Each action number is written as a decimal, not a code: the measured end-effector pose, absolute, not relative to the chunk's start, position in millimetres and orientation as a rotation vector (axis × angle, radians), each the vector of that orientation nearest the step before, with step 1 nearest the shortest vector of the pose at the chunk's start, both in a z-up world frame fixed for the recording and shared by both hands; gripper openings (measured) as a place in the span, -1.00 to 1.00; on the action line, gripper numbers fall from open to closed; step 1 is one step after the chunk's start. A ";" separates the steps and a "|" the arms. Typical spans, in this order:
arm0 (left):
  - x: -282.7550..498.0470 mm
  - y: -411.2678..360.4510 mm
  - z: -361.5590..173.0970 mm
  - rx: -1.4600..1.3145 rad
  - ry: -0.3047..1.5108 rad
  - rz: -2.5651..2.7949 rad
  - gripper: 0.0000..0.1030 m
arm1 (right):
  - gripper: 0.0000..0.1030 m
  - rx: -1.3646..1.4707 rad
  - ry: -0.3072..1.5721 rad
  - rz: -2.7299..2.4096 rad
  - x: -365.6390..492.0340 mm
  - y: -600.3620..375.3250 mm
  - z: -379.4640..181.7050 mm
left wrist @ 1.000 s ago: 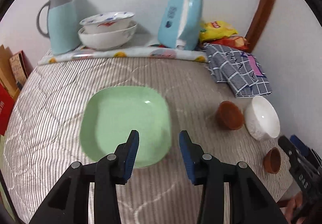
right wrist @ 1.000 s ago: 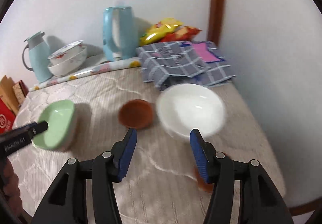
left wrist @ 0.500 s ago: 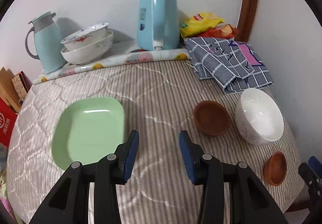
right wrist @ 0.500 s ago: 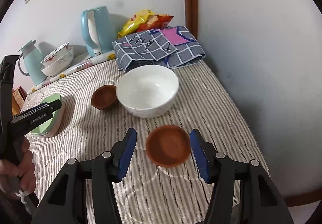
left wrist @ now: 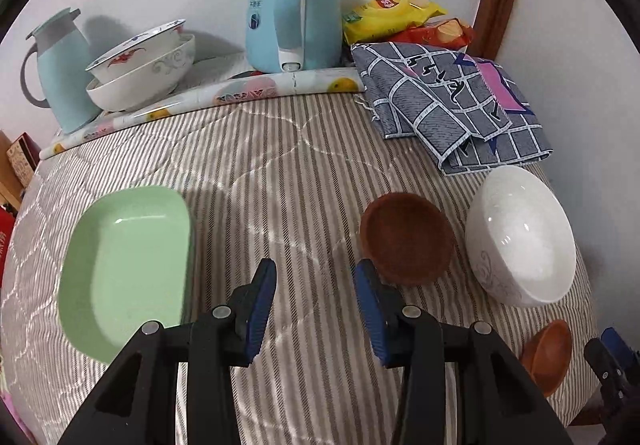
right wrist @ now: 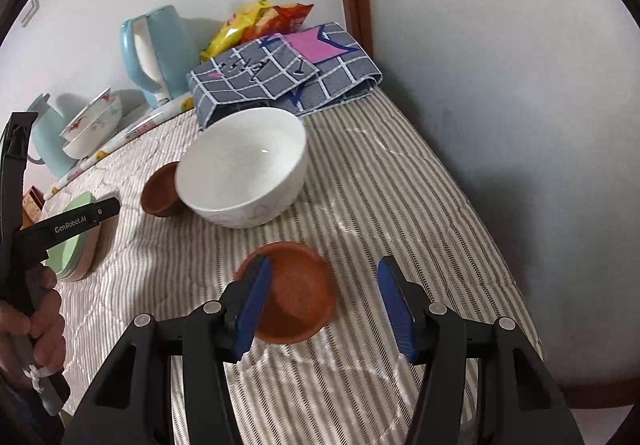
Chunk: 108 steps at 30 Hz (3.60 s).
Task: Organize plates and bowls
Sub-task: 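Close the right tool on a small brown bowl's rim while the left tool grasps another brown bowl, then carry the brown bowl in the right tool over the white bowl while the left tool holds its brown bowl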
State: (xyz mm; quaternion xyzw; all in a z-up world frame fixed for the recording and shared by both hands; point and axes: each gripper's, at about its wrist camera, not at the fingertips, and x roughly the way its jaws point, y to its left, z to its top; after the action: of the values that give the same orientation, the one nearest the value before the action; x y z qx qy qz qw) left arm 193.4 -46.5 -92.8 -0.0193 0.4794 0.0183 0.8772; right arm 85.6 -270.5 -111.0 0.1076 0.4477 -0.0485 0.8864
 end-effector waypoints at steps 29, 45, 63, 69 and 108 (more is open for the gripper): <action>239.6 -63.3 -136.0 -0.084 1.067 -0.006 -0.23 | -0.08 0.218 0.992 -0.060 101.1 -269.8 -163.5; 239.7 -65.9 -135.8 -0.084 1.055 -0.038 -0.44 | -0.30 0.220 0.992 -0.084 102.0 -265.2 -161.7; 214.0 -66.1 -111.8 -0.082 1.030 -0.112 -0.85 | -0.85 0.221 0.973 -0.096 95.8 -251.7 -145.6; 200.3 -62.1 -103.9 -0.079 1.029 -0.122 -0.85 | -0.84 0.216 0.952 -0.089 90.7 -241.1 -135.3; 157.0 -41.8 -33.5 -0.072 0.920 -0.200 -0.84 | -0.84 0.200 0.824 -0.127 67.1 -213.0 -66.2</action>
State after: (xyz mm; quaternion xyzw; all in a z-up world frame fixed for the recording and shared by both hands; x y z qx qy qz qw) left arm 157.0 -41.8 -33.5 -0.0346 0.4429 -0.0964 0.8907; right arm 67.1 -213.0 -66.2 0.0970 0.3994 -0.0614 0.9096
